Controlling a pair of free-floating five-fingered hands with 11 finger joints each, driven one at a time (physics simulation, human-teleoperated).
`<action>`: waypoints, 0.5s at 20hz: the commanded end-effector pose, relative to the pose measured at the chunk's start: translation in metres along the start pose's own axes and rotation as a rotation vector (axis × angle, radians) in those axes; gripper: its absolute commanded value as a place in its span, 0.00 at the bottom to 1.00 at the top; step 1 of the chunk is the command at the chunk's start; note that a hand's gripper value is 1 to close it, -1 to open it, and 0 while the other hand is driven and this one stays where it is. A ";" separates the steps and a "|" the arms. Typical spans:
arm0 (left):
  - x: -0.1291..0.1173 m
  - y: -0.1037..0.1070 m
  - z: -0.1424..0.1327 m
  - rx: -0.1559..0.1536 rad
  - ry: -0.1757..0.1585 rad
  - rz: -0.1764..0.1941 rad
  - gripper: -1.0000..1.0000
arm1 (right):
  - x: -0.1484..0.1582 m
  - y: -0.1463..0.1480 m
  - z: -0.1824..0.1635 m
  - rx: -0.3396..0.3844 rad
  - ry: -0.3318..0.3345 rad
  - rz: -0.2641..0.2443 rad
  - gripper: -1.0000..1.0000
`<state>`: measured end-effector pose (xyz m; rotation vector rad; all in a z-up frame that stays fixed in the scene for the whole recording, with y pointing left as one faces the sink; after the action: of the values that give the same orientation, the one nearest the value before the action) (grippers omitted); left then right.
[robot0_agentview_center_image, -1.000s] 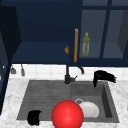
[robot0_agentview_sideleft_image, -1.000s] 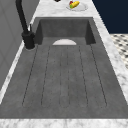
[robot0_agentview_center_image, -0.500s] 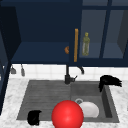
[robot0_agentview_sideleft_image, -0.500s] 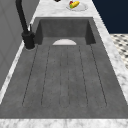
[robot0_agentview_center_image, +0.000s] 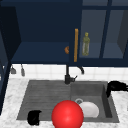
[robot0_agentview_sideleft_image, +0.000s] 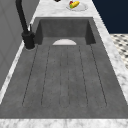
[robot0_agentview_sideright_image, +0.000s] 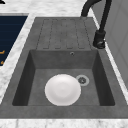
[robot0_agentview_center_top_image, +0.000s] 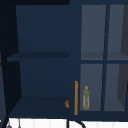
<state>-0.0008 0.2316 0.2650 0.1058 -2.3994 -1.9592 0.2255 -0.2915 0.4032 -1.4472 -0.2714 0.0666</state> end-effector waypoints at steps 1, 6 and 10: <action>0.000 0.000 0.000 0.000 0.000 0.000 0.50 | -0.011 0.021 -0.015 0.027 -0.072 0.068 0.00; 0.000 0.000 0.000 0.000 0.000 0.000 0.50 | -0.026 0.046 -0.034 0.034 -0.127 0.080 0.00; 0.000 0.000 0.000 0.000 0.000 0.000 0.50 | -0.041 0.070 -0.050 0.045 -0.172 0.091 0.00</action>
<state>-0.0008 0.2316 0.2650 0.1058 -2.3994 -1.9592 0.2111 -0.3292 0.3424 -1.4331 -0.3490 0.1768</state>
